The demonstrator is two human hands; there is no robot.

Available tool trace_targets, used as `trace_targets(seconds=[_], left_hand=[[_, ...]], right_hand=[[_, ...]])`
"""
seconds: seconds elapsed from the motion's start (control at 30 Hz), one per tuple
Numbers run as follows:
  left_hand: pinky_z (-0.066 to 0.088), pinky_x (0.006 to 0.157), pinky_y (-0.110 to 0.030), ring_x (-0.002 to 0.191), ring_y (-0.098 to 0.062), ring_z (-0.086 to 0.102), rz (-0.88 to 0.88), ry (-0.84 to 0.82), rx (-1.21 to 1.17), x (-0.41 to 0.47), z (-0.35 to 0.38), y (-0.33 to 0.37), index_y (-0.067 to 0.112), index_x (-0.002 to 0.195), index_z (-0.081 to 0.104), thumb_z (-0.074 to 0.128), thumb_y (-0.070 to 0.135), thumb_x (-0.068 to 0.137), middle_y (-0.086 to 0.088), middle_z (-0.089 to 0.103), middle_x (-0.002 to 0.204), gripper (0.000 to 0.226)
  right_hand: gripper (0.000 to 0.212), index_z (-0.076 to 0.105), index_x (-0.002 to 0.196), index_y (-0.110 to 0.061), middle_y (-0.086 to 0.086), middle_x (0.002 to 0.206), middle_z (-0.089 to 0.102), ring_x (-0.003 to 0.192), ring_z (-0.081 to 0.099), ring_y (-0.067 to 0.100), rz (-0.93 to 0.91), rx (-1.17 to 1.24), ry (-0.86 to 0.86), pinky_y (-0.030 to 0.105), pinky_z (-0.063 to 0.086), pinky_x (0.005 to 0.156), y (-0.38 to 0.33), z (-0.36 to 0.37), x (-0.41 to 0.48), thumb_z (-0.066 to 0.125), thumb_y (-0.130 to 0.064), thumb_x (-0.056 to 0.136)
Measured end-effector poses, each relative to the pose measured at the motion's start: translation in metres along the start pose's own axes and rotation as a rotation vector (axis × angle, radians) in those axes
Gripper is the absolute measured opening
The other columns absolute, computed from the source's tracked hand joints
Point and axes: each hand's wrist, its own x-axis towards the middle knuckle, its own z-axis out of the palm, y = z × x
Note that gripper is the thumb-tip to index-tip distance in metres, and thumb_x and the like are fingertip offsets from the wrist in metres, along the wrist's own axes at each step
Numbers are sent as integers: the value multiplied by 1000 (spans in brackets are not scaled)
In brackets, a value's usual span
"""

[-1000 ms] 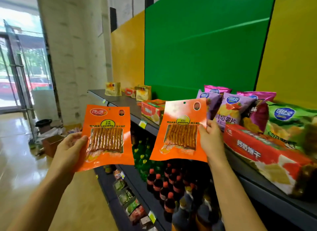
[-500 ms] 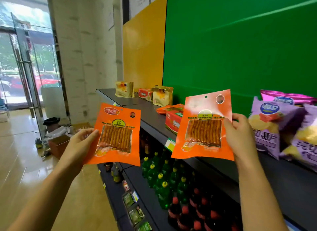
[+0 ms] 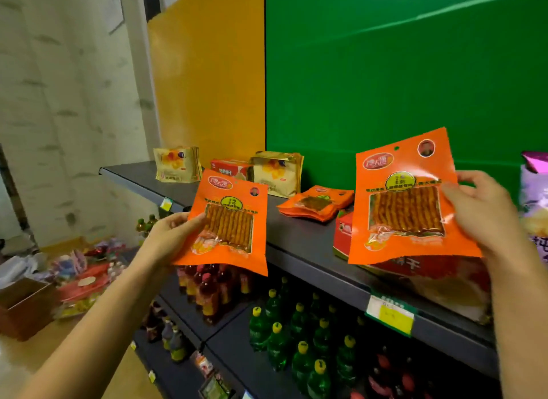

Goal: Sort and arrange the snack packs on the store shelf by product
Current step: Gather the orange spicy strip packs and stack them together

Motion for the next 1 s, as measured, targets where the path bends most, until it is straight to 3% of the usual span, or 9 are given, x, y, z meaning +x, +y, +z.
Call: trace_targets(seconds=[0.07,0.2,0.33,0.47,0.63,0.73,0.83,0.93,1.0], left_hand=[[49,39,-17,41,-9,63,-9,-65,-32,26,6,2,8,94,63,63,23,86,-7,71,69,17],[48,39,-15,40,-7,61,2,-179,-51,77,28,4,9,90,62,60,20,88,-2,70,60,12],[50,40,-15,39,-6,61,-16,-299,-128,127,61,0,6,84,62,57,11,89,3,68,49,8],[51,43,-15,40,-4,61,-41,-438,-168,170,103,-2,8,81,60,55,6,89,3,68,48,9],[50,41,-14,38,-4,60,-64,-525,-98,219,152,-9,9,77,59,59,8,87,4,66,45,10],[50,41,-15,38,-4,61,-68,-580,-54,236,177,-14,10,78,59,59,6,87,4,66,45,10],[51,42,-17,40,-7,62,-91,-625,13,249,196,-22,9,79,56,59,5,87,-2,68,56,9],[53,65,-29,66,-18,63,-15,-623,237,264,214,-40,12,82,57,63,15,85,-14,68,87,8],[46,72,-31,79,-19,57,165,-576,476,270,221,-50,14,81,54,64,21,85,-10,62,90,13]], right_hand=[[26,52,118,-17,7,100,61,38,55,-10,18,-41,23,26,42,58,-8,6,14,49,-18,92],[31,50,123,-12,8,100,63,31,51,-8,72,-140,9,23,44,47,-21,23,43,48,-14,92],[31,50,124,-9,-4,59,64,26,49,-5,142,-189,-2,10,37,28,-20,40,73,48,-13,93],[35,51,127,-10,-13,37,60,28,53,-1,220,-181,-1,12,40,29,-10,51,102,50,-14,93],[33,49,126,-6,-8,38,60,27,51,-1,270,-201,26,11,39,29,3,69,126,48,-12,94],[31,48,125,-8,3,66,61,29,53,-2,287,-226,17,16,45,35,7,79,127,46,-14,95],[29,48,123,-8,4,73,58,39,60,7,302,-233,5,14,45,35,5,90,128,46,-14,95],[23,49,118,-13,3,72,57,41,59,8,300,-252,11,15,47,38,0,106,134,46,-14,95],[18,49,112,-14,3,70,55,42,57,9,288,-284,6,15,45,37,-4,119,140,46,-13,95]])
